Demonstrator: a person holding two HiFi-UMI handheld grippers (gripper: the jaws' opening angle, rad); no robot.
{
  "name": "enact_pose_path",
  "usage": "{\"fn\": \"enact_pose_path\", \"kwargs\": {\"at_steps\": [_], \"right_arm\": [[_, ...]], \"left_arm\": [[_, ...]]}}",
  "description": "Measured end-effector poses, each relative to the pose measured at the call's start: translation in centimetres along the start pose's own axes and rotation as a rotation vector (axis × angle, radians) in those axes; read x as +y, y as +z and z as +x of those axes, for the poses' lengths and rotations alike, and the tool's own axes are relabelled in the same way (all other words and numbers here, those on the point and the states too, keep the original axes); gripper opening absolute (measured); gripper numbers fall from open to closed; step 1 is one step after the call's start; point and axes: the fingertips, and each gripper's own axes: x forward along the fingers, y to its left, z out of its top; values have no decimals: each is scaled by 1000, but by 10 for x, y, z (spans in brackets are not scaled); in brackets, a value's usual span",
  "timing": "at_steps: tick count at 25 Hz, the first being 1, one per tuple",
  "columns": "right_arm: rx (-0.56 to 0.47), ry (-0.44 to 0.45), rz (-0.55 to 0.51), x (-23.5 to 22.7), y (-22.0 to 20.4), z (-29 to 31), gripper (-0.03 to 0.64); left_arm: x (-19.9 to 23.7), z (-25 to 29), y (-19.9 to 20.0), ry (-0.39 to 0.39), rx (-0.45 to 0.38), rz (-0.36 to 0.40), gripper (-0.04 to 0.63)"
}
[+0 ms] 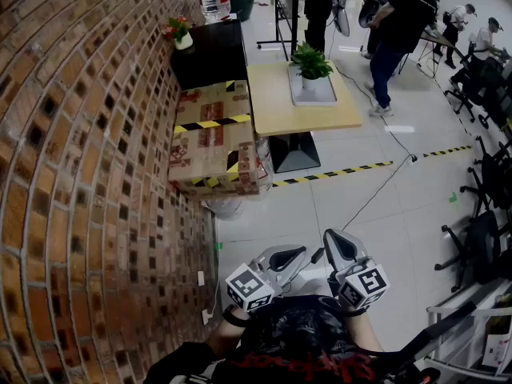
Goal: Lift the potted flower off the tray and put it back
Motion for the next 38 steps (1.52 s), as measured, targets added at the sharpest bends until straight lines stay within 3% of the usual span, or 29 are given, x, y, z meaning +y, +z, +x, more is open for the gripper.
{"fn": "enact_pose_path", "kwargs": {"at_steps": [3,5,10,14,21,25,30,35,38], "right_arm": [[19,-44,4,-11,2,6,3],[40,-48,4,-16,-8,17,3],[3,43,24,-17,-2,46,3],[-62,137,16,-42,21,78,3],[-133,223,34,-138,89,126,3],[-195,201,80,-198,120,120,3],[-231,152,68,-244,126,113,3],[-216,156,77,-275,128,133,3],[-181,145,86,-288,128,151,3]], "left_arm": [[12,16,5,-88,8,53,2],[22,16,9,-98,5,66,2],[51,28,17,-16,-33,32,2],[84,61,55,76,-106,19,2],[125,150,114,129,-45,151,3],[141,207,124,130,-13,148,2],[143,253,126,99,11,211,3],[169,284,130,74,44,212,2],[188,291,135,80,40,168,2]]}}
